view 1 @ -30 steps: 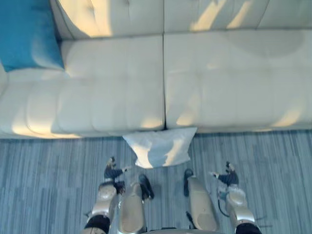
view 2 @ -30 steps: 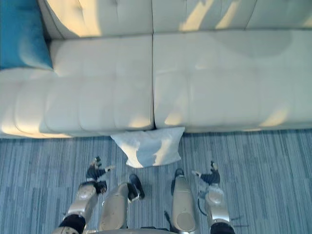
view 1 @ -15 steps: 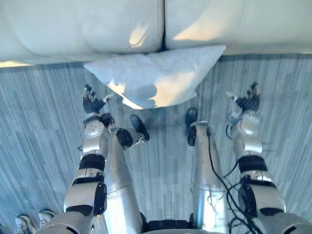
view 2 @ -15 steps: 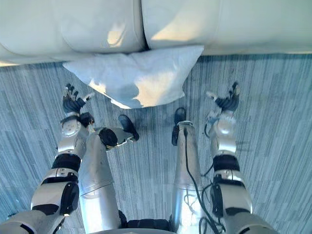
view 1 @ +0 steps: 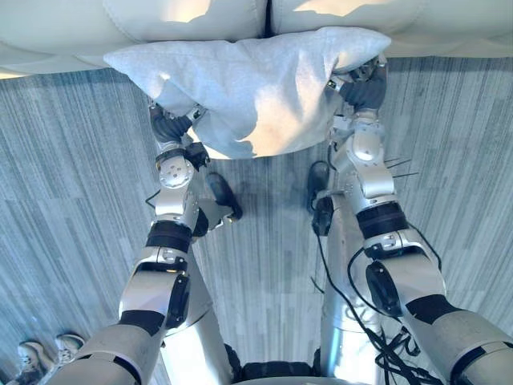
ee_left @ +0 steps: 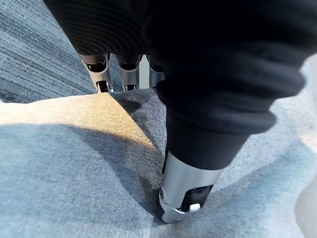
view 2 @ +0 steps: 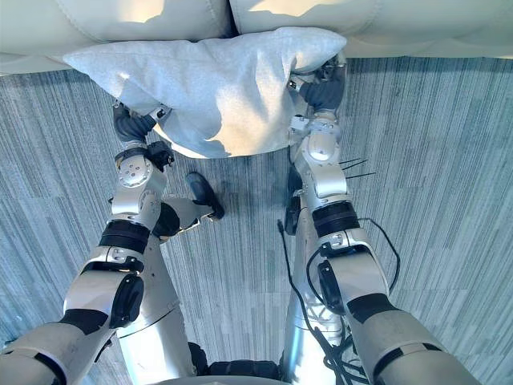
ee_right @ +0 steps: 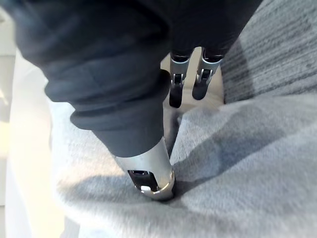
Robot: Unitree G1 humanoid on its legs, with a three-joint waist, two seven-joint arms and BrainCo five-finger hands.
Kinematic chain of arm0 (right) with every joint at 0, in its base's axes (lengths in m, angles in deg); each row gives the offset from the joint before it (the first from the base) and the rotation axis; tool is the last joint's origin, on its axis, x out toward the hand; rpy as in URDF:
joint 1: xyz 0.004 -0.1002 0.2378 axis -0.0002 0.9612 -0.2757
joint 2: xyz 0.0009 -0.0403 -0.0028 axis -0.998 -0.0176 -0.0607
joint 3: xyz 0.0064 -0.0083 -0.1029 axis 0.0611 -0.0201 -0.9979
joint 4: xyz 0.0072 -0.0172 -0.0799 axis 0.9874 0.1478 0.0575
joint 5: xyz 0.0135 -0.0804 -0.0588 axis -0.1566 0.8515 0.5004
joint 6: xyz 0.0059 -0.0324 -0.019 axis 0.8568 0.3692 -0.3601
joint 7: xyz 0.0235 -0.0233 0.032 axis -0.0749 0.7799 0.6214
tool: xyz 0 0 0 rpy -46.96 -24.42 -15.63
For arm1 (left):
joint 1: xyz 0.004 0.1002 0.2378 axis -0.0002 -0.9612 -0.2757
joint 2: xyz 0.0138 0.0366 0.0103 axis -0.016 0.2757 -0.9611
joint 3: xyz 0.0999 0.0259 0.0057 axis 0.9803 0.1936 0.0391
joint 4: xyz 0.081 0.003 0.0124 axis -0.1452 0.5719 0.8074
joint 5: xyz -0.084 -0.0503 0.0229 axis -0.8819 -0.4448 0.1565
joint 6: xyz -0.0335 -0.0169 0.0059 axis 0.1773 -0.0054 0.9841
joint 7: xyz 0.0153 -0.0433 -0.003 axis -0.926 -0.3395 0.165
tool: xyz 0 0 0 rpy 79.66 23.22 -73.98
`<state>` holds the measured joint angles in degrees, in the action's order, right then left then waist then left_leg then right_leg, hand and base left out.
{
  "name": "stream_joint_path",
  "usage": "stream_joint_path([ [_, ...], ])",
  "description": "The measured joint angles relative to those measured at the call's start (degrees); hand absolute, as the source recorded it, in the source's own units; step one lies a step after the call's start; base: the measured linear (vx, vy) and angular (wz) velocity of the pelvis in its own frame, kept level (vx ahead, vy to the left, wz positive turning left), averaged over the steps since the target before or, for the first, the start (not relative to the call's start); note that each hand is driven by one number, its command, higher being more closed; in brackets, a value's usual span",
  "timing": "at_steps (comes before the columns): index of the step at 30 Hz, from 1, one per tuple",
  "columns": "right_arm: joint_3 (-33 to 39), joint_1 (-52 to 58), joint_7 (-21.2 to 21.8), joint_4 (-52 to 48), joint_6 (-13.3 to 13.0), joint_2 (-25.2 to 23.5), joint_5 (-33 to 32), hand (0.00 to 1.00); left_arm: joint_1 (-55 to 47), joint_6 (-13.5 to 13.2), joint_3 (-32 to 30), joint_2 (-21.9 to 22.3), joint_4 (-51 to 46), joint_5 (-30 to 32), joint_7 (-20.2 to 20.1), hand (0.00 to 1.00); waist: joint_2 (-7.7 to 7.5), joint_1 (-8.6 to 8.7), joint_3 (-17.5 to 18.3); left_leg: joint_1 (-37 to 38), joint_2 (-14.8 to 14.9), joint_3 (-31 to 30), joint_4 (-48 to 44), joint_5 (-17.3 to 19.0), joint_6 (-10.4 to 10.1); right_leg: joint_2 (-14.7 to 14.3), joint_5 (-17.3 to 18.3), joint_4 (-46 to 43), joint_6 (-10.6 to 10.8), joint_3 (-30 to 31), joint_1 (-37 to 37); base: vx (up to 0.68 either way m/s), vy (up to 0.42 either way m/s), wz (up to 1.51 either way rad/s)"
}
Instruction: Pick up cushions and gather them together orderly.
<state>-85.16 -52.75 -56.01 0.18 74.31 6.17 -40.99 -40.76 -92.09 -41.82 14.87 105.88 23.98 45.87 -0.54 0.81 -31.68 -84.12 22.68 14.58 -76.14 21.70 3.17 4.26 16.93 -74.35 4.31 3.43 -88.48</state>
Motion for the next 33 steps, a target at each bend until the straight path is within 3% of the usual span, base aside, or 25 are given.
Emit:
stream_joint_path([
  [5, -0.5, 3.6, 0.0, -6.1, 0.0, 0.1, 1.2, 1.0, -0.7, 1.0, 2.2, -0.4, -6.0, 1.0, 2.0, 1.0, 0.08, 0.06, 0.0, 0.9, -0.8, -0.7, 1.3, -1.5, -0.4, 0.6, 0.0, 0.2, -0.8, -0.4, 1.1, -0.04, -0.014, 0.12],
  [8, -1.0, 7.9, 0.2, -9.6, -0.1, -0.1, 1.8, 1.0, -5.0, 1.0, 4.4, 0.0, -10.9, 1.1, 2.7, 1.0, 0.14, -0.1, 0.1, 5.8, -0.9, -0.7, 3.7, -2.1, -1.0, 0.7, -0.1, 2.6, -1.2, -1.3, 6.4, -0.01, -0.013, 0.01],
  [15, -2.9, 27.7, 0.8, -29.0, -2.8, -0.2, 4.2, 1.0, -19.9, -0.5, 9.6, 1.4, -28.2, 4.5, 2.8, 1.0, 0.61, -0.12, 1.5, 29.0, -3.2, 0.6, 18.6, -3.8, -4.6, 0.8, -1.3, 17.8, -2.1, -3.9, 30.5, 0.03, -0.042, 0.01],
  [17, -2.9, 38.2, 2.1, -34.6, -4.5, -0.5, 4.3, 1.0, -28.6, -2.1, 12.7, 3.1, -32.9, 5.6, 2.5, 1.0, 1.16, -0.09, 8.0, 35.2, -4.1, 1.2, 24.0, -4.7, -5.2, 1.0, -2.0, 23.5, -2.3, -4.9, 37.0, 0.17, -0.044, 0.04],
  [19, -2.9, 44.0, 3.1, -38.9, -4.7, -0.6, 4.8, 1.0, -32.6, -3.0, 13.5, 3.8, -34.9, 6.5, 1.3, 1.0, 1.3, -0.01, 8.8, 42.8, -4.9, 1.7, 28.0, -4.9, -5.2, 1.3, -2.2, 27.6, -2.4, -5.8, 44.9, 0.22, 0.003, 0.05],
  [23, -3.2, 54.0, 6.1, -44.6, -5.9, -0.7, 6.5, 1.0, -40.2, -3.3, 14.4, 4.1, -37.3, 8.3, -1.2, 1.0, 1.49, 0.05, 13.9, 52.9, -6.9, 2.8, 36.1, -5.8, -5.6, 2.0, -3.0, 36.1, -1.3, -7.3, 55.7, 0.26, 0.025, 0.12],
  [27, -4.5, 58.6, 9.4, -43.1, -6.6, 0.0, 8.2, 1.0, -48.6, -4.5, 14.4, 3.6, -37.4, 9.6, -3.6, 1.0, 1.52, 1.31, 18.5, 61.3, -9.8, 3.5, 46.3, -8.6, -5.7, 2.2, -6.2, 47.9, -0.2, -8.1, 65.1, 0.21, 0.035, 0.07],
  [33, -5.1, 57.9, 11.6, -38.5, -5.9, 2.1, 11.1, 1.0, -54.8, -4.4, 14.3, 3.4, -37.3, 9.6, -4.8, 1.0, 1.48, 1.22, 18.7, 68.3, -12.2, 5.3, 51.7, -9.0, -5.3, 2.0, -9.1, 53.4, 0.5, -5.2, 70.4, 0.12, 0.054, -0.24],
])
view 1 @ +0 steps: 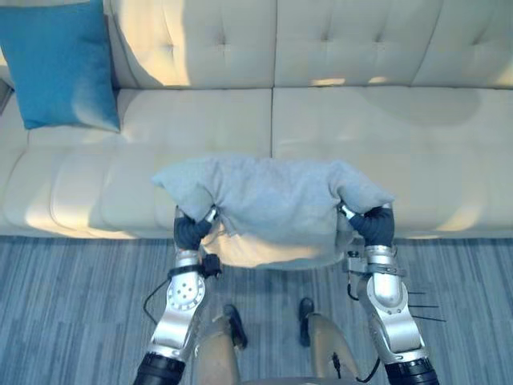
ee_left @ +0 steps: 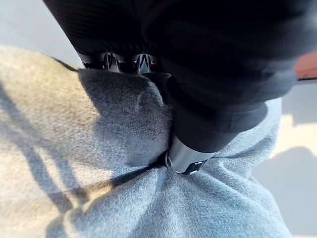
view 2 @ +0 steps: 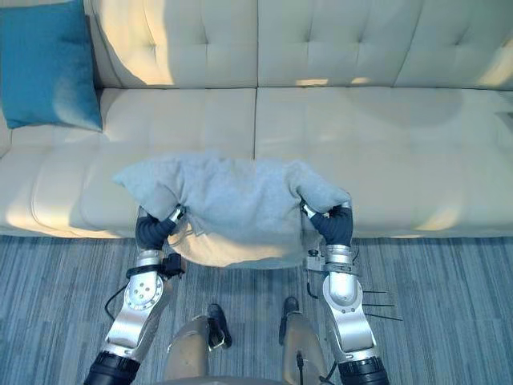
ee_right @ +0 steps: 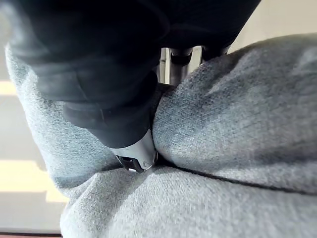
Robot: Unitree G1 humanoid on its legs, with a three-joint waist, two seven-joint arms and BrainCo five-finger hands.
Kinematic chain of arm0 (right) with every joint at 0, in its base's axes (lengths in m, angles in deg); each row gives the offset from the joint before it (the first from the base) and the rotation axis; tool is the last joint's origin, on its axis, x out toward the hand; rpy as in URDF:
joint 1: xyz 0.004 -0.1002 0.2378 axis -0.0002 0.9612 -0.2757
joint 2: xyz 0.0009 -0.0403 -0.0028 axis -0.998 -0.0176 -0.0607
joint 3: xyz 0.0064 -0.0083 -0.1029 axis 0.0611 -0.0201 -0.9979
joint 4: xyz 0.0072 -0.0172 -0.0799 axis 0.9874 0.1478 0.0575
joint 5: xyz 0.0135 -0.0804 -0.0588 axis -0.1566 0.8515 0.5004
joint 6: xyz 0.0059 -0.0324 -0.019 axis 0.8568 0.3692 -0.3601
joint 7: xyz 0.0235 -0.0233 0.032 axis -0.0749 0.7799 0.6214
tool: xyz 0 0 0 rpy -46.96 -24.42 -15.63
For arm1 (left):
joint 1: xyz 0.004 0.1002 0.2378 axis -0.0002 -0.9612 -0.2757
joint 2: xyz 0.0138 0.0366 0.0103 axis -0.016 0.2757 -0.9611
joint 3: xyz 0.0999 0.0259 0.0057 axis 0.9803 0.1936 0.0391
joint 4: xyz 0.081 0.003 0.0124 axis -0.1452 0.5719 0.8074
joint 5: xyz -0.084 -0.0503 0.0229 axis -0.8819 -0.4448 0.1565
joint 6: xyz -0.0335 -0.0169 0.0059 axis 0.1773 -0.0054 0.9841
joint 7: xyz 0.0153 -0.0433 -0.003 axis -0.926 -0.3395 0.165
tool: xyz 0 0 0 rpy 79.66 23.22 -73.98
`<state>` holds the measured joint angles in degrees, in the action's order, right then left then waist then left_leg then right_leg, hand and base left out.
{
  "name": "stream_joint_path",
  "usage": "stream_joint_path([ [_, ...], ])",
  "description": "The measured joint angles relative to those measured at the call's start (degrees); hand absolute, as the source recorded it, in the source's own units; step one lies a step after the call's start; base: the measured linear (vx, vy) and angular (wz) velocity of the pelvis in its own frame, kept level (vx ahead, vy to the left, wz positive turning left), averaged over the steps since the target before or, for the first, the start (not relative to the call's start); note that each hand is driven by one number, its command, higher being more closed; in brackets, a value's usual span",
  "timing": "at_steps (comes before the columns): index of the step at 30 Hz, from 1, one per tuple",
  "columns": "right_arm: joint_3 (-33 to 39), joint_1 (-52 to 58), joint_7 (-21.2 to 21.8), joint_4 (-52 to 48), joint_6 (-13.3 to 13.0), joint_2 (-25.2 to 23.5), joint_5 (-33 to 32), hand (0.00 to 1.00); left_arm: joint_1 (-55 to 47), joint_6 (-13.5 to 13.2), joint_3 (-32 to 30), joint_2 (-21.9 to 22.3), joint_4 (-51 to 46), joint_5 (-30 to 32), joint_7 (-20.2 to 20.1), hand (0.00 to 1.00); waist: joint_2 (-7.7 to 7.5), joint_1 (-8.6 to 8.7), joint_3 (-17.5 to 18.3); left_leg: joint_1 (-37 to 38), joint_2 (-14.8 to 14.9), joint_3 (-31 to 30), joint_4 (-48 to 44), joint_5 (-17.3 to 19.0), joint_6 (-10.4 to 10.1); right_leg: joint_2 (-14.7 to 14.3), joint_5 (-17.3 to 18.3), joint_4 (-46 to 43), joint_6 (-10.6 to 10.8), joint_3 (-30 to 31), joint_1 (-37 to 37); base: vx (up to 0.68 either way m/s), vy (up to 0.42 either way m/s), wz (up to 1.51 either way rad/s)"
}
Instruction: Pick up cushions and gather them together orderly.
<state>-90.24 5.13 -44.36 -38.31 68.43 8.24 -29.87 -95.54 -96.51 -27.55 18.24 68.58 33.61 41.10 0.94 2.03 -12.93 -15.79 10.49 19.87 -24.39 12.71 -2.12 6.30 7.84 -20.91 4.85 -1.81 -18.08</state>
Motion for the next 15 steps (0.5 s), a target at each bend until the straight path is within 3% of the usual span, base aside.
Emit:
stream_joint_path([
  [3, -0.1, -0.8, 0.0, 2.9, 0.2, 0.5, 1.6, 1.0, -1.7, 0.4, 0.0, 0.3, 0.2, 0.0, -0.7, 1.0, -0.11, 0.28, 0.0, 2.6, -0.6, 0.2, -0.2, 2.4, 0.3, 0.2, 0.0, -5.9, 0.1, 1.6, -1.3, 0.04, 0.069, -0.29],
  [6, 0.2, -0.8, 0.0, 5.5, 0.4, 1.1, 2.1, 1.0, -2.3, 1.5, 0.0, 0.3, 0.9, 0.4, -2.4, 1.0, -1.05, 0.63, -0.4, 7.6, -1.9, 0.6, -1.7, 6.8, 1.4, 2.7, -2.1, -22.9, 0.8, 1.9, -5.9, 0.03, 0.049, -0.14],
  [7, 0.2, -1.0, 0.0, 5.8, 0.4, 1.1, 2.1, 1.0, -2.4, 1.6, 0.0, 0.3, 0.9, 0.5, -2.4, 1.0, -1.11, 0.65, -0.5, 8.2, -2.4, 0.4, -1.4, 7.0, 1.7, 3.2, -3.9, -25.8, 0.3, 1.8, -7.4, 0.06, 0.054, -0.04],
  [8, 0.3, -1.1, 0.0, 6.5, 0.4, 1.3, 2.1, 1.0, -2.4, 1.6, 0.0, 0.4, 0.9, 0.6, -2.5, 1.0, -0.93, 1.29, -0.5, 9.3, -2.8, 0.0, -0.3, 7.2, 2.5, 3.9, -3.1, -27.4, -2.1, 0.1, -9.4, 0.11, 0.059, -0.02],
  [9, 0.3, -1.2, 0.1, 7.1, 0.4, 0.9, 2.1, 1.0, -2.3, 1.6, 0.0, -0.2, 0.9, 0.7, -2.5, 1.0, -1.13, 1.64, -0.4, 9.8, -2.8, -0.2, 0.3, 7.1, 2.6, 3.7, -0.3, -24.1, -1.9, -1.6, -9.6, 0.17, 0.041, 0.03],
  [11, 0.5, -1.0, 0.6, 7.8, 0.4, 0.6, 2.1, 1.0, -1.8, 1.6, -0.1, -1.1, 0.9, 0.7, -2.5, 1.0, -1.49, 1.73, -0.3, 10.3, -3.2, -0.4, 2.1, 7.2, 2.6, 2.3, 0.0, -13.2, -1.8, -2.9, -10.4, 0.19, -0.02, 0.11],
  [12, 1.2, -0.2, 1.4, 7.9, 0.5, 0.8, 2.1, 1.0, -1.8, 1.6, 0.2, -1.3, 1.1, 0.9, -2.6, 1.0, -1.62, 2.37, -0.2, 11.1, -4.2, -1.2, 3.8, 6.9, 2.1, 0.6, -2.6, -4.4, -1.4, -2.6, -9.9, 0.3, -0.063, 0.46],
  [13, 1.9, 1.4, 1.5, 7.8, 0.5, 1.1, 2.1, 1.0, -1.8, 1.6, 0.7, -1.5, 1.2, 1.2, -3.2, 1.0, -2.34, 3.13, 0.2, 12.2, -6.0, -2.3, 4.4, 7.1, 0.3, 0.2, -7.4, 1.8, -2.0, -0.7, -8.9, 0.34, -0.097, 0.67],
  [14, 2.4, 1.9, 1.5, 7.9, 0.6, 1.2, 2.1, 1.0, -1.7, 1.6, 0.8, -1.0, 1.6, 1.4, -3.8, 1.0, -1.61, 3.7, 0.0, 12.3, -6.0, -3.6, 3.7, 7.8, -0.5, -0.3, -10.5, 0.7, -2.8, 0.7, -8.8, 0.39, -0.097, 0.52],
  [15, 3.1, 2.6, 1.6, 7.9, 1.4, 2.5, 2.1, 1.0, -1.8, 1.7, 1.4, 0.7, 2.5, 1.9, -4.6, 1.0, 1.2, 3.62, 0.6, 12.5, -4.4, -4.3, 3.5, 8.1, -1.5, -1.0, -8.4, -1.5, -3.5, -1.0, -9.2, 0.43, -0.066, 0.25],
])
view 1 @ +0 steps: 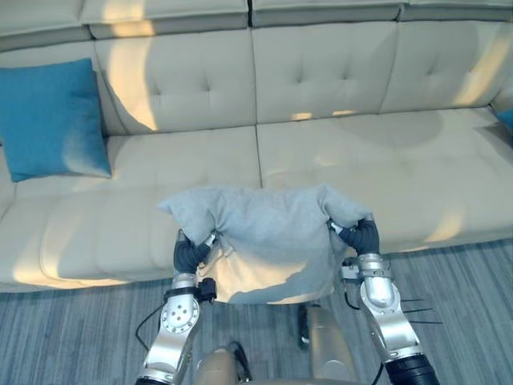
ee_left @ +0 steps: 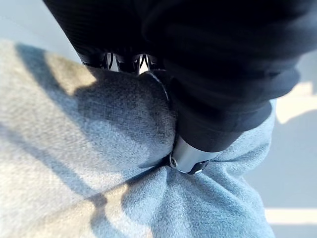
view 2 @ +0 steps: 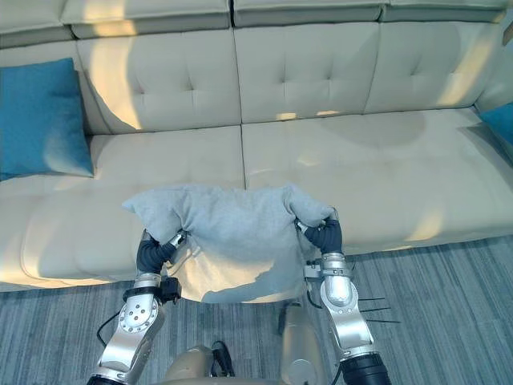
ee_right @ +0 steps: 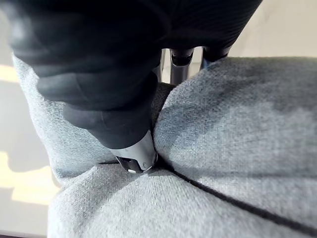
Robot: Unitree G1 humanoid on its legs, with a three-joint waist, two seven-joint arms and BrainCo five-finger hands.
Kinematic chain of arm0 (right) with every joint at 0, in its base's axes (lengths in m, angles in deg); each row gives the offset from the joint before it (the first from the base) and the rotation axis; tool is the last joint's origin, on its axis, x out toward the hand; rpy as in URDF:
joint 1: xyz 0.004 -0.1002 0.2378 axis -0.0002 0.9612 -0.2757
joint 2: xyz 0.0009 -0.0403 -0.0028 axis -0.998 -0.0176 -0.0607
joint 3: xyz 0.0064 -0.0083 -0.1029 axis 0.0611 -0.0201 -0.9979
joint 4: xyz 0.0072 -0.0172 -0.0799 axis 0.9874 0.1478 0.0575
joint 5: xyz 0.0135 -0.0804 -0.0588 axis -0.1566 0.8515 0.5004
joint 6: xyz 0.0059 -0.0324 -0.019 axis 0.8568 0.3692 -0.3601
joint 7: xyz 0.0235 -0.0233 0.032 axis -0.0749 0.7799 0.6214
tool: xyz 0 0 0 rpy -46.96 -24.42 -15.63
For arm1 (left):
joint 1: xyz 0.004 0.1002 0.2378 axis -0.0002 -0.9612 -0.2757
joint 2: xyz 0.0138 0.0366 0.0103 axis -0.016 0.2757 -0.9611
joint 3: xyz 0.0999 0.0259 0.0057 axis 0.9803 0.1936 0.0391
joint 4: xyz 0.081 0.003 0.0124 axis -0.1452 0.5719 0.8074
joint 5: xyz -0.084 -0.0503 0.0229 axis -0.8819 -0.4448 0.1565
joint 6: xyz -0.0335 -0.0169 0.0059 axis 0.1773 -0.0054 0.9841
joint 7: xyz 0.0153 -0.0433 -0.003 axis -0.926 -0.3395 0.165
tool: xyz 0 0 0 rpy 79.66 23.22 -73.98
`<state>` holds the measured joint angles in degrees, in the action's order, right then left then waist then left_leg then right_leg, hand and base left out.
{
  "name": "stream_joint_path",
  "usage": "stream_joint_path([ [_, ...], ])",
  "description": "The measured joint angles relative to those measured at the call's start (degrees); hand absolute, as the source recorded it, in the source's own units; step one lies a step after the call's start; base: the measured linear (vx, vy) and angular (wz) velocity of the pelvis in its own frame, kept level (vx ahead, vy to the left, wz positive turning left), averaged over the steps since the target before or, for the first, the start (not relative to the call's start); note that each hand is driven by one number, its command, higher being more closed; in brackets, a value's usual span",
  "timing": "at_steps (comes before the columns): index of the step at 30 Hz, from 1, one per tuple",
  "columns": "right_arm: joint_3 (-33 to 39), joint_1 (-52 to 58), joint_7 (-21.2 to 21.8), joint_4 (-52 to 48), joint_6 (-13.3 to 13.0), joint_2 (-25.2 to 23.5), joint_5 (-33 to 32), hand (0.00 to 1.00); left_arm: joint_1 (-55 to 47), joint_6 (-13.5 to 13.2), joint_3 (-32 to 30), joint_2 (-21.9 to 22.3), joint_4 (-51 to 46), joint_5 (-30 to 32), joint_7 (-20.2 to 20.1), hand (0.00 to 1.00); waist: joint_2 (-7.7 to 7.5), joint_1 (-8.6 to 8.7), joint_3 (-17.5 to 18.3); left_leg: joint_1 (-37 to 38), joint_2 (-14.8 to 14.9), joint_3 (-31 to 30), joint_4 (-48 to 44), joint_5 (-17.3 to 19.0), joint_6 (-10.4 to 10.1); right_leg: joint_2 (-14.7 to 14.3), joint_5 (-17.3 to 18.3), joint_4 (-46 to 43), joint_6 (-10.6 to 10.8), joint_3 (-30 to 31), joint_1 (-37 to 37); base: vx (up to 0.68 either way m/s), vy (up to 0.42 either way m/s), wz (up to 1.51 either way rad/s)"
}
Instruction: Pick up cushions and gather them together orderly.
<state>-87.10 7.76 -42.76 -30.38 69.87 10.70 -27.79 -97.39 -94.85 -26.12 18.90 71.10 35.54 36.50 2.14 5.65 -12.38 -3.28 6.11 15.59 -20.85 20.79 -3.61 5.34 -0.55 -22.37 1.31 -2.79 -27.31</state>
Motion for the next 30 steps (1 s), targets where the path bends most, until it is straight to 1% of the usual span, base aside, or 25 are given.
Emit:
stream_joint_path([
  [1, 0.3, 0.3, 0.0, 0.0, 0.7, 0.3, 0.0, 1.0, 0.0, 0.0, 0.2, 0.7, 0.4, 0.5, -0.4, 1.0, 1.03, 0.0, 0.3, -0.8, 1.0, -1.1, -1.5, -1.0, -1.9, -0.3, 1.2, -0.8, -0.6, -0.6, 0.0, 0.43, -0.048, 0.09],
  [2, 0.4, 0.3, 0.0, 0.0, 1.0, 0.3, 0.0, 1.0, 0.3, 0.0, 0.3, 0.6, 0.6, 0.6, -0.5, 1.0, 1.06, 0.03, 0.4, -2.0, 1.3, -1.8, -3.8, -2.1, -3.7, -0.4, 1.5, -0.6, -0.9, -1.1, 0.3, 0.42, -0.094, 0.16],
  [3, 0.9, 0.6, 0.1, 0.0, 1.2, 0.5, 0.1, 1.0, 1.3, 0.0, 0.4, 0.6, 2.0, 0.6, -0.9, 1.0, 1.08, -0.03, 0.3, -5.3, 2.8, -2.7, -11.6, -5.1, -5.3, -0.8, 1.8, 1.0, -1.3, -2.1, 2.4, 0.38, -0.14, 0.14],
  [4, 1.2, 1.0, 0.2, 0.0, 1.4, 0.4, 0.2, 1.0, 1.5, 0.0, 0.6, 0.6, 3.0, 0.6, -1.9, 1.0, 1.0, -0.4, 0.1, -8.6, 4.9, -3.0, -21.0, -9.8, -3.5, -1.3, 2.3, 3.5, -1.8, -2.3, 6.1, 0.44, -0.145, 0.09],
  [5, 1.4, 1.3, 0.2, -0.5, 1.4, 0.6, 0.3, 1.0, 1.4, 0.0, 1.2, 0.4, 3.5, 0.5, -2.2, 1.0, 1.06, -0.77, 0.1, -10.9, 6.6, -2.9, -27.1, -9.5, -3.5, -1.4, 2.7, 5.0, -2.1, -2.6, 9.0, 0.35, -0.085, 0.0],
  [6, 1.7, 1.5, 0.1, -0.9, 1.4, 0.6, 0.3, 1.0, 1.4, 0.0, 1.5, 0.3, 3.6, 0.5, -2.5, 1.0, 1.07, -1.02, 0.1, -12.1, 7.3, -2.6, -29.7, -9.1, -3.2, -1.4, 2.7, 5.8, -2.2, -2.8, 10.5, 0.3, -0.021, 0.0],
  [7, 2.2, 2.1, -0.4, -3.1, 1.4, 0.6, 0.3, 1.0, 1.7, -0.1, 1.8, 0.6, 3.6, 0.5, -3.2, 1.0, 1.04, -1.53, 0.1, -14.8, 8.1, -1.7, -31.6, -8.3, -1.8, -1.0, 2.7, 7.3, -2.2, -3.0, 12.5, 0.25, 0.035, -0.03],
  [8, 2.5, 2.2, -0.6, -5.5, 1.3, 0.7, 0.6, 1.0, 2.1, -0.1, 1.8, 0.8, 3.5, 0.5, -3.4, 1.0, 1.04, -1.78, 0.1, -17.5, 8.2, -0.9, -29.6, -7.4, -0.2, -0.4, 2.8, 8.5, -2.2, -3.1, 13.2, 0.22, 0.058, -0.04],
  [9, 2.5, 1.9, -0.7, -6.3, 1.3, 0.7, 0.8, 1.0, 2.4, -0.1, 1.7, 0.8, 3.5, 0.5, -3.4, 1.0, 1.02, -1.9, 0.1, -18.6, 8.0, -0.7, -27.2, -7.1, 0.2, -0.1, 2.8, 8.8, -2.1, -3.1, 13.0, 0.18, 0.105, -0.09],
  [10, 2.5, 1.4, -0.8, -6.9, 1.1, 0.9, 1.6, 1.0, 2.8, -0.1, 1.7, 0.7, 3.5, 0.5, -3.4, 1.0, 1.05, -1.88, 0.1, -19.7, 7.0, -0.9, -19.4, -7.3, 0.1, 0.8, 3.2, 9.0, -1.4, -3.3, 12.7, 0.14, 0.158, -0.17],
  [11, 2.6, 0.9, -1.1, -6.7, 1.1, 1.2, 1.9, 1.0, 2.8, -0.1, 1.7, 0.6, 3.5, 0.5, -3.6, 1.0, 1.81, -1.95, 0.5, -19.8, 5.7, -2.0, -8.6, -10.8, -1.1, 0.6, 3.5, 8.8, -0.3, -3.2, 11.9, 0.13, 0.181, -0.22],
  [12, 2.6, 0.5, -1.4, -6.8, 1.1, 1.5, 2.0, 1.0, 2.8, -0.1, 1.8, 1.0, 3.4, 0.5, -3.6, 1.0, 2.76, -2.01, 0.7, -19.7, 5.7, -3.0, -3.7, -15.8, -1.1, 0.0, 4.0, 8.5, 0.6, -2.9, 11.5, 0.13, 0.257, -0.28],
  [13, 2.6, -0.3, -1.7, -6.1, 1.1, 1.4, 2.1, 1.0, 3.4, -0.1, 1.8, 1.0, 3.3, 0.5, -3.6, 1.0, 3.55, -2.0, 0.5, -19.7, 5.7, -4.4, -0.3, -16.5, -0.9, -0.6, 5.0, 7.5, 2.0, -2.0, 10.4, 0.12, 0.251, -0.13],
  [14, 3.0, -0.4, -1.8, -5.9, 1.3, -0.1, 2.2, 1.0, 4.6, 0.0, 2.0, -0.1, 3.3, 0.6, -3.6, 1.0, 2.12, -1.79, 0.3, -19.9, 3.5, -3.6, 1.4, -17.4, -0.1, 1.1, 5.1, 6.3, 2.2, -1.0, 8.4, 0.11, 0.246, -0.04],
  [15, 3.1, -0.5, -1.8, -5.9, 1.3, -0.8, 2.2, 1.0, 5.1, 0.0, 1.9, -0.5, 3.3, 0.6, -3.6, 1.0, 1.68, -1.91, 0.3, -19.9, 2.6, -2.9, 2.5, -17.8, 0.5, 1.9, 5.2, 6.2, 2.5, -0.2, 7.6, 0.08, 0.223, 0.04],
  [16, 3.1, -1.2, -1.9, -5.6, 1.3, -1.8, 2.3, 1.0, 5.5, 0.0, 1.7, -1.2, 3.3, 0.6, -3.3, 1.0, 1.41, -2.07, 0.3, -19.9, 1.3, -1.6, 4.0, -18.3, 1.2, 3.0, 5.0, 6.6, 2.9, 0.9, 6.7, 0.06, 0.189, -0.06],
  [17, 2.9, -2.0, -1.9, -5.1, 1.3, -2.1, 2.3, 1.0, 5.4, 0.0, 1.4, -1.4, 3.2, 0.6, -3.1, 1.0, 1.38, -2.07, 0.3, -19.9, 0.7, -1.1, 4.5, -18.4, 1.4, 3.5, 4.7, 7.0, 3.4, 1.7, 6.3, 0.06, 0.217, -0.16],
  [18, 2.4, -3.9, -2.0, -4.3, 1.7, -2.4, 2.3, 1.0, 5.7, 0.0, 0.8, -1.4, 2.9, 0.5, -2.7, 1.0, 1.32, -2.17, 0.3, -19.9, -0.2, -0.5, 5.3, -18.6, 1.7, 4.2, 4.0, 8.3, 4.4, 2.8, 6.1, 0.04, 0.144, -0.22],
  [19, 2.0, -5.6, -2.8, -4.1, 2.2, -2.6, 2.3, 1.0, 6.5, 0.0, 0.7, -1.4, 2.4, 0.5, -2.0, 1.0, 1.32, -2.62, 0.3, -20.0, -0.6, 0.2, 6.1, -18.8, 2.1, 4.5, 3.2, 9.7, 5.0, 3.3, 6.0, 0.03, 0.116, -0.21],
  [20, 2.0, -6.6, -3.2, -3.9, 2.3, -3.0, 2.3, 1.0, 7.1, 0.0, 0.7, -1.4, 2.2, 0.5, -1.6, 1.0, 1.32, -2.83, 0.3, -20.0, -0.7, 0.3, 6.4, -18.9, 2.2, 4.5, 2.8, 10.3, 5.2, 3.5, 6.0, 0.02, 0.074, -0.15],
  [23, 1.8, -13.2, -6.2, -3.9, 2.3, -3.0, 2.6, 1.0, 10.8, 0.0, 0.0, -1.3, 1.2, 0.5, 0.4, 1.0, 1.21, -2.95, 0.2, -20.3, -1.1, 0.5, 7.2, -19.2, 2.5, 4.3, 1.8, 11.9, 5.3, 3.8, 5.9, 0.01, 0.039, -0.08],
  [25, 1.8, -20.4, -9.0, -3.9, 2.2, -2.8, 4.4, 1.0, 16.2, 0.0, -0.5, -1.4, 1.2, 0.6, 3.7, 1.0, 1.06, -3.02, 0.1, -20.7, -1.1, 0.7, 9.1, -20.6, 2.5, 3.9, 0.4, 13.2, 4.6, 4.7, 5.0, -0.02, -0.015, -0.07],
  [26, 1.8, -22.2, -9.5, -3.9, 2.2, -2.6, 4.4, 1.0, 17.9, 0.0, -0.7, -1.6, 1.2, 0.7, 4.4, 1.0, 0.98, -3.11, 0.1, -21.1, -1.1, 0.7, 9.5, -20.9, 2.5, 3.8, 0.1, 13.7, 4.4, 4.7, 4.8, -0.04, -0.025, -0.05],
  [28, 1.8, -30.6, -11.7, -1.5, 1.5, -1.8, 4.5, 1.0, 25.3, 0.0, -1.6, -3.3, 1.4, 1.1, 8.0, 1.0, 0.06, -3.07, -0.9, -21.9, -1.0, 0.7, 11.4, -22.8, 2.4, 3.3, -1.1, 14.7, 4.4, 4.8, 3.6, -0.07, -0.039, -0.01],
  [30, 1.8, -35.8, -12.7, 1.3, 1.1, -0.7, 4.5, 1.0, 30.2, 0.0, -2.5, -4.3, 2.2, 2.4, 10.0, 1.0, -0.45, -3.07, -2.0, -22.0, -0.9, 0.5, 12.4, -23.8, 2.5, 3.1, -1.5, 14.7, 4.2, 4.8, 3.2, -0.07, -0.043, 0.05],
])
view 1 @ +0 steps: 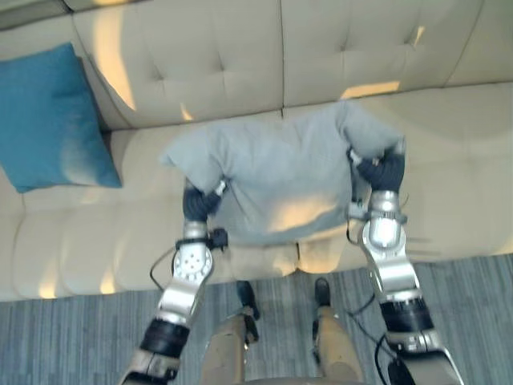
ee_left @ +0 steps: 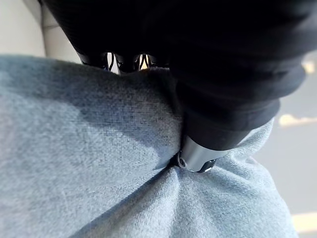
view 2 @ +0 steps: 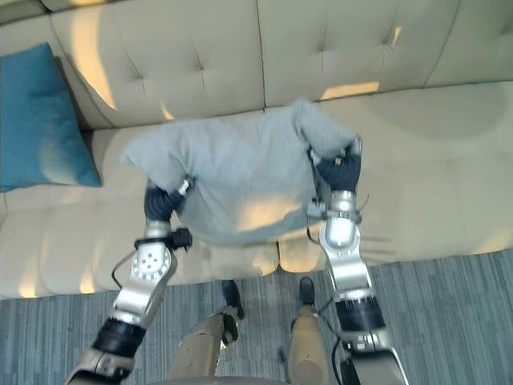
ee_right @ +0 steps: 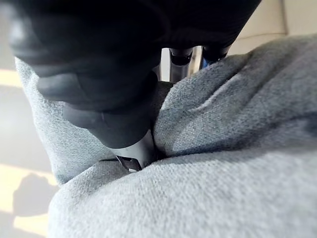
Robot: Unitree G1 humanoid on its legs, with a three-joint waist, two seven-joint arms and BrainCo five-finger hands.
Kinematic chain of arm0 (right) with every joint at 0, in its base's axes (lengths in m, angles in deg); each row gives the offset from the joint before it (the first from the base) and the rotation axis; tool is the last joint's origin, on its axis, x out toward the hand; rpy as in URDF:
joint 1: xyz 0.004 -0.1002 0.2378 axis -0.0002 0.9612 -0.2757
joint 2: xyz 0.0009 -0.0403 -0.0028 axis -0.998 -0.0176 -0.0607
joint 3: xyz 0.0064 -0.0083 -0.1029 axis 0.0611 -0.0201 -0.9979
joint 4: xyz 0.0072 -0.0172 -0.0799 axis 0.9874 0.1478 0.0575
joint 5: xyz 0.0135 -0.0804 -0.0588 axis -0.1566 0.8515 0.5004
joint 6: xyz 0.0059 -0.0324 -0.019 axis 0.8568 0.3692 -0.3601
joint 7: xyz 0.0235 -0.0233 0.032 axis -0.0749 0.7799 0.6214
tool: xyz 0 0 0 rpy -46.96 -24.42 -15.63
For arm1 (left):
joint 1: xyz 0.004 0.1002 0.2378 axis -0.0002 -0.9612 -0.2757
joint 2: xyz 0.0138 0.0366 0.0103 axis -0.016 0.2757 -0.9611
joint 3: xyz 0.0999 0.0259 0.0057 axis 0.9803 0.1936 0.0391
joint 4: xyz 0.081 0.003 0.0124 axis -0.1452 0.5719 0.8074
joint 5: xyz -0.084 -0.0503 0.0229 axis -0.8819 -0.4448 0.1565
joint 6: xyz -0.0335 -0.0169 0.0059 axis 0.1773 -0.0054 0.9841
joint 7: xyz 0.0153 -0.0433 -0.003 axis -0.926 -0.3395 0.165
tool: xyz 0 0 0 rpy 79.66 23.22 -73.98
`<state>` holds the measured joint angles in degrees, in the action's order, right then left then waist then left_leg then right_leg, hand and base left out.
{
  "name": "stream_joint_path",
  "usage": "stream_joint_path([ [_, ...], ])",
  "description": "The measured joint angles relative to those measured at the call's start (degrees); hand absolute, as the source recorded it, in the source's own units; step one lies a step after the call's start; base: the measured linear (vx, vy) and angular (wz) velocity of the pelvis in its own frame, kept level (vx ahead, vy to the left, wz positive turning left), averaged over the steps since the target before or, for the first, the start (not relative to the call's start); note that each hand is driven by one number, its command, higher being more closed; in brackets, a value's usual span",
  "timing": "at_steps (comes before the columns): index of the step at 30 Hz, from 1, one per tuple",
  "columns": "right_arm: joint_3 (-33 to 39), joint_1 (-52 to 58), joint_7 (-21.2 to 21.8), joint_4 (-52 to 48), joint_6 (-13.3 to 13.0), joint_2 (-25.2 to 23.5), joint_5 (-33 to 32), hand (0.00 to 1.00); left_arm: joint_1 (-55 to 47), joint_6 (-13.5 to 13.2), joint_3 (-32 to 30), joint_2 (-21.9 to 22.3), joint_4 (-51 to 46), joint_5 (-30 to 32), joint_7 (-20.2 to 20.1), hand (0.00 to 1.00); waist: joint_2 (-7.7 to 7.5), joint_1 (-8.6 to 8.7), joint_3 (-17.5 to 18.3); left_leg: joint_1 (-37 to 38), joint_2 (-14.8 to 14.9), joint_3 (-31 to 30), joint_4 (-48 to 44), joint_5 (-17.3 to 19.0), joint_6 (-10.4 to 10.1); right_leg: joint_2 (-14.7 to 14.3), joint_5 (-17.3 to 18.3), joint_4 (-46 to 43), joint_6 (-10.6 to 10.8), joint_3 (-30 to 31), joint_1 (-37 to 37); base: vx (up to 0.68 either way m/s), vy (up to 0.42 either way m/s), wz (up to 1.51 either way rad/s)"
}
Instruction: Pick up cushions and gather them together orderly.
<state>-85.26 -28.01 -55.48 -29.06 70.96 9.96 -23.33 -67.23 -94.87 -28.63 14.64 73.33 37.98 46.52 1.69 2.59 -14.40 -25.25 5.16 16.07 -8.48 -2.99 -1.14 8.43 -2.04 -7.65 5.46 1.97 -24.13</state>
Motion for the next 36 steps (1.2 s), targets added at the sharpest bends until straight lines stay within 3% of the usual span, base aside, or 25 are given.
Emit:
stream_joint_path([
  [8, 2.7, -27.7, -5.8, 14.9, 0.1, 1.7, 0.1, 1.0, 31.3, 0.0, -4.3, -4.5, 17.0, 3.0, 10.2, 1.0, 0.01, -0.63, -6.4, -3.4, 0.0, -1.7, 6.1, -6.6, -0.2, -1.1, -1.3, -1.2, -0.2, -0.5, -5.7, -0.08, -0.035, 0.09],
  [14, 3.3, -38.6, -10.7, 20.7, 0.4, 3.4, 2.8, 1.0, 42.5, 0.1, -4.6, -6.0, 25.7, 3.0, 12.3, 1.0, 0.13, -0.55, -9.2, -6.5, -0.2, -2.2, 10.9, -10.7, -0.7, -1.6, -1.7, -2.7, -0.2, -0.7, -11.5, -0.05, -0.026, 0.03],
  [15, 3.5, -40.0, -11.5, 21.6, 0.9, 4.3, 3.9, 0.0, 44.1, 0.1, -4.4, -5.8, 27.5, 2.9, 12.3, 1.0, 0.19, -0.57, -9.5, -7.5, -0.3, -2.4, 11.9, -11.7, -0.9, -1.6, -1.7, -3.4, -0.2, -0.6, -13.2, -0.03, -0.029, 0.04],
  [16, 3.7, -41.4, -12.1, 23.1, 1.3, 5.1, 4.4, 0.0, 45.7, 0.1, -4.0, -5.7, 29.5, 2.6, 12.1, 0.0, 0.19, -0.53, -10.0, -8.4, -0.3, -2.9, 12.6, -12.5, -1.4, -1.7, -1.7, -4.1, -0.2, -0.6, -14.5, -0.03, -0.028, 0.06],
  [23, 5.3, -43.5, -14.0, 25.3, 3.6, 9.2, 4.6, 0.0, 48.0, -0.3, -3.3, -3.2, 31.1, -0.2, 12.0, 0.0, 0.56, -0.97, -11.5, -12.3, -0.3, -3.6, 12.7, -13.8, -3.1, -1.7, 1.5, -12.5, -0.7, 0.1, -22.4, -0.02, -0.044, 0.07],
  [28, 6.9, -43.1, -12.2, 21.7, 4.1, 10.7, 3.9, 0.0, 48.0, -0.3, -3.4, -3.7, 29.5, -0.8, 10.3, 0.0, 0.76, -1.31, -11.7, -12.8, 0.6, -3.2, 12.7, -12.8, -4.6, -1.6, 3.8, -16.4, -1.4, -0.5, -24.3, -0.01, -0.068, 0.07],
  [31, 7.7, -41.5, -9.7, 18.4, 3.9, 13.2, 0.2, 0.0, 48.0, -0.3, -3.4, -6.0, 29.4, -1.8, 7.3, 0.0, 0.86, -1.2, -11.7, -12.7, 1.0, -2.1, 12.6, -12.8, -4.6, -1.5, 3.8, -17.1, -1.4, -0.7, -24.4, 0.01, -0.024, 0.02],
  [36, 9.0, -39.3, -2.9, 16.3, 3.3, 19.0, -12.2, 0.0, 47.3, -0.3, -6.0, -14.4, 28.0, -5.8, 1.7, 0.0, 0.85, -1.65, -11.7, -11.2, 0.7, -1.5, 12.4, -13.5, -3.8, -1.0, 4.4, -19.3, -1.7, -0.6, -23.9, 0.02, -0.03, 0.03],
])
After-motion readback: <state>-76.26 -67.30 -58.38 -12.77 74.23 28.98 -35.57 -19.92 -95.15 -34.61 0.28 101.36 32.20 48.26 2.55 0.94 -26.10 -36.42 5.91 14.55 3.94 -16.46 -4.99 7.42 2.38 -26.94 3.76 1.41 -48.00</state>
